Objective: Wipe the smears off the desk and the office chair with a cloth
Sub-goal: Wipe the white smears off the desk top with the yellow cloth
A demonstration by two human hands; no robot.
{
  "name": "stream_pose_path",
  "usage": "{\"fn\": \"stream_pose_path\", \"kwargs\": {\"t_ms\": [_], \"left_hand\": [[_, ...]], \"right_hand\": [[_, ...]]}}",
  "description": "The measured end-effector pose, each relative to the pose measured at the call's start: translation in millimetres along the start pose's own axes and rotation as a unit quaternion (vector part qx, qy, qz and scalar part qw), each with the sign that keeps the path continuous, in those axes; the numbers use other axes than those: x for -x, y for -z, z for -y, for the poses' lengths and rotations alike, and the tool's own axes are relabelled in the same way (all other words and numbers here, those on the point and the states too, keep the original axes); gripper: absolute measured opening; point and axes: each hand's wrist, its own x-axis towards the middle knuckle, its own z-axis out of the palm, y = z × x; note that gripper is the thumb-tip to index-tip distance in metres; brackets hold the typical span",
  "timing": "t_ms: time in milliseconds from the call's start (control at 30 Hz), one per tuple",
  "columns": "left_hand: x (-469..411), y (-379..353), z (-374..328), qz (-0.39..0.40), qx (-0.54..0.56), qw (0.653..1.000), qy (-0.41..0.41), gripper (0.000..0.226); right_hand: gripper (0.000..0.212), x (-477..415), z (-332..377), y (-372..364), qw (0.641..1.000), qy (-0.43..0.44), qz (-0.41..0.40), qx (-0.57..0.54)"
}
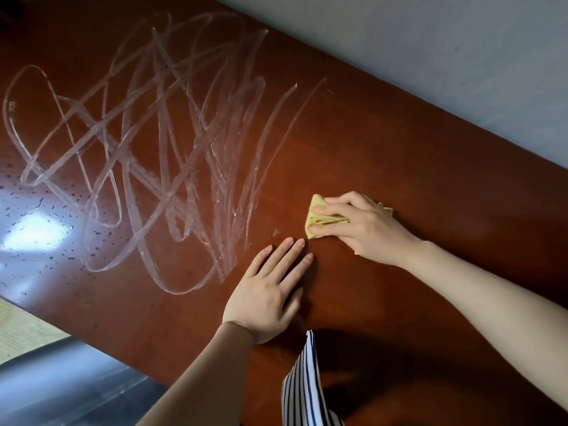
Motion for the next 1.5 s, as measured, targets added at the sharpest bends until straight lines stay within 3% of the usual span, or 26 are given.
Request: {"fn": "stream_pose_path", "kwargs": {"t_ms": [233, 500, 800, 900, 1067, 1500], "left_hand": [[0, 0, 0, 0.005, 0.003, 1.000, 0.000, 0.055], [0, -2, 1, 0.011, 0.010, 1.000, 0.002, 0.057], [1, -6, 3, 0.007, 0.019, 1.000, 0.003, 0.060], [1, -6, 3, 0.007, 0.013, 1.000, 0.000, 0.060], [0, -4, 4, 0.003, 0.017, 1.000, 0.002, 0.060], [0, -2, 3, 0.001, 0.019, 1.000, 0.007, 0.058]], "right_hand": [[0.037, 5, -45, 18, 0.992, -0.094, -0.072, 0.039], [0.026, -52, -117, 41, 0.956, -0.258, -0.135, 0.032], [0.033, -147, -147, 35, 0.884, -0.427, -0.189, 0.022], [0.034, -168, -133, 30, 0.898, -0.407, -0.166, 0.028], [0.035, -172, -90, 9, 0.944, -0.299, -0.135, 0.036], [0.032, -29, 13, -26, 0.978, -0.139, -0.155, 0.024]]}}
